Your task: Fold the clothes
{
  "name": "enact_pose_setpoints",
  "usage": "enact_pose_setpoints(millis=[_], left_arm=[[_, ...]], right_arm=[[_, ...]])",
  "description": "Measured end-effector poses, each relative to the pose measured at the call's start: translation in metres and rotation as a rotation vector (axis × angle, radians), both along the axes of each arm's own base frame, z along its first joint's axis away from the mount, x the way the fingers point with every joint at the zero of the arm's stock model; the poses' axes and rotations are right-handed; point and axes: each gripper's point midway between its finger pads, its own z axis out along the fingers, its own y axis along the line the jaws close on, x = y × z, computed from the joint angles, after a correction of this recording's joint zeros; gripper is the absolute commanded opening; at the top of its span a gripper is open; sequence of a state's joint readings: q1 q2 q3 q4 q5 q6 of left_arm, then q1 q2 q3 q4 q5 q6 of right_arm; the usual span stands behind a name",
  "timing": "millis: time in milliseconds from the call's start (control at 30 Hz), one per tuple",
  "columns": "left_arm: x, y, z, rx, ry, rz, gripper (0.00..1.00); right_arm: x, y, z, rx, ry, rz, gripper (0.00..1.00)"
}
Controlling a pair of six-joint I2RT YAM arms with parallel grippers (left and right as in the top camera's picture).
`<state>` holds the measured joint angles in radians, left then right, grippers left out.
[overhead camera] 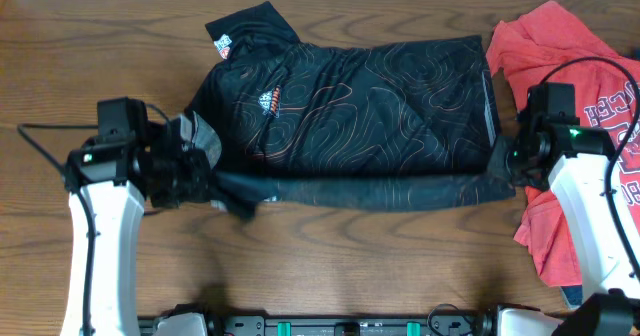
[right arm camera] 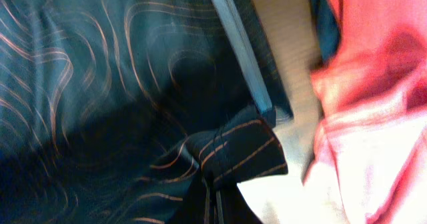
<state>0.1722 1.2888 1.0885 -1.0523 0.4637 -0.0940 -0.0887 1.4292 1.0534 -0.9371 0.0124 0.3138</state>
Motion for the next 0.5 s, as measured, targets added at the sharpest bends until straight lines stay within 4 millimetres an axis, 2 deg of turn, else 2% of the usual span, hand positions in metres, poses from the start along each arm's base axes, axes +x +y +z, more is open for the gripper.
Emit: enact_pose_setpoints(millis=[167,333,400,433,467,500], left_arm=[[0.048,0.001,-0.014,-0.043,-0.074,0.035,0.06],[0.080,-0.003,-0.043,-0.102,-0.074,0.029,0.06],[0.092,-0.003,-0.053,-0.110,-0.083,0.026,0.07],[0.097,-0.002,-0.058,-0.113,-0.089,0.026,0.11],[0.101,-0.002,-0.062,-0.114,-0.093,0.027,0.22],[0.106,-0.001,-0.066,-0.114,-0.099,0.029,0.41]], right_arm=[[0.022,-0.002,-0.012,-0.001,-0.034,0.001,0.01],[0.048,-0.003,-0.031,0.000,-0.067,0.002,0.01],[0.060,-0.004,-0.037,-0.002,-0.093,0.002,0.07],[0.065,-0.005,-0.039,-0.003,-0.102,0.001,0.15],[0.069,-0.005,-0.041,-0.005,-0.113,0.001,0.18],[0.074,-0.006,-0.043,-0.007,-0.125,0.002,0.20]])
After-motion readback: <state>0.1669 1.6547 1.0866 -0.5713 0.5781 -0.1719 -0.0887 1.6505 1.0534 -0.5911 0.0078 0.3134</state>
